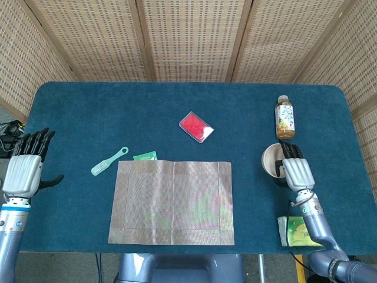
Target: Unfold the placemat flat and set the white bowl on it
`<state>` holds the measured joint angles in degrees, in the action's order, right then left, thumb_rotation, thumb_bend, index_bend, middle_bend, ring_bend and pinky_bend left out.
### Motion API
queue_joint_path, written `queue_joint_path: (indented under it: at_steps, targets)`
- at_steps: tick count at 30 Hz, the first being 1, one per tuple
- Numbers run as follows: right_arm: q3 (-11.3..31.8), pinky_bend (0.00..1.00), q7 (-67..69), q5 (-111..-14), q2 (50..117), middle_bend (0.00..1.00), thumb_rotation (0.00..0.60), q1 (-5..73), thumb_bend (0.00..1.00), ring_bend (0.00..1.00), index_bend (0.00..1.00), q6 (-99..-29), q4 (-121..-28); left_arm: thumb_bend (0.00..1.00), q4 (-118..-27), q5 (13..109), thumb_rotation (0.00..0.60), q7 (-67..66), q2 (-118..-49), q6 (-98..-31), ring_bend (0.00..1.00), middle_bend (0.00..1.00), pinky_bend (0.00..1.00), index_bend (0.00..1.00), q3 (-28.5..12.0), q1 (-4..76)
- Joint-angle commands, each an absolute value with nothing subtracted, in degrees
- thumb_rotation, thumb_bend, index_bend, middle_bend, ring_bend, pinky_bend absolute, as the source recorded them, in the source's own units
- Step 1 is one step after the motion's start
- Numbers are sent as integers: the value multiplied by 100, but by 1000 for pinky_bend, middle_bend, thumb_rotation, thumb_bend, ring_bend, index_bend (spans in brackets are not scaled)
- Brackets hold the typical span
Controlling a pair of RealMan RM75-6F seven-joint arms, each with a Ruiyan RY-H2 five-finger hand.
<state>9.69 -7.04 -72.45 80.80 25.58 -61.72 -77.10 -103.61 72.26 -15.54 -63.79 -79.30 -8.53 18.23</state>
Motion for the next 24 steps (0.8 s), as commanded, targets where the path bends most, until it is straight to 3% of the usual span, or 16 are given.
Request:
queue_joint_path:
  at_steps: [1, 4, 11, 24]
  targets:
    - [848, 0, -1144, -7698, 7501, 0, 600, 2767, 533, 0, 769, -6091, -8570, 0, -10354, 7217, 600, -1551, -6381, -7907, 0, 0, 0, 0, -860, 1831]
    - [801, 0, -1508, -7988, 7206, 0, 600, 3060, 533, 0, 769, -5783, -9160, 0, -10352, 7201, 600, -1539, -6380, -7868, 0, 0, 0, 0, -868, 1841]
    - [896, 0, -1605, -7877, 6604, 0, 600, 4097, 533, 0, 769, -4117, -10160, 0, -10322, 7140, 600, -1464, -6338, -7823, 0, 0, 0, 0, -920, 1842]
    - [934, 0, -2117, -7947, 7520, 0, 600, 5390, 531, 0, 758, -3116, -9839, 0, -10214, 6936, 600, -1455, -6352, -7646, 0, 0, 0, 0, -983, 1899]
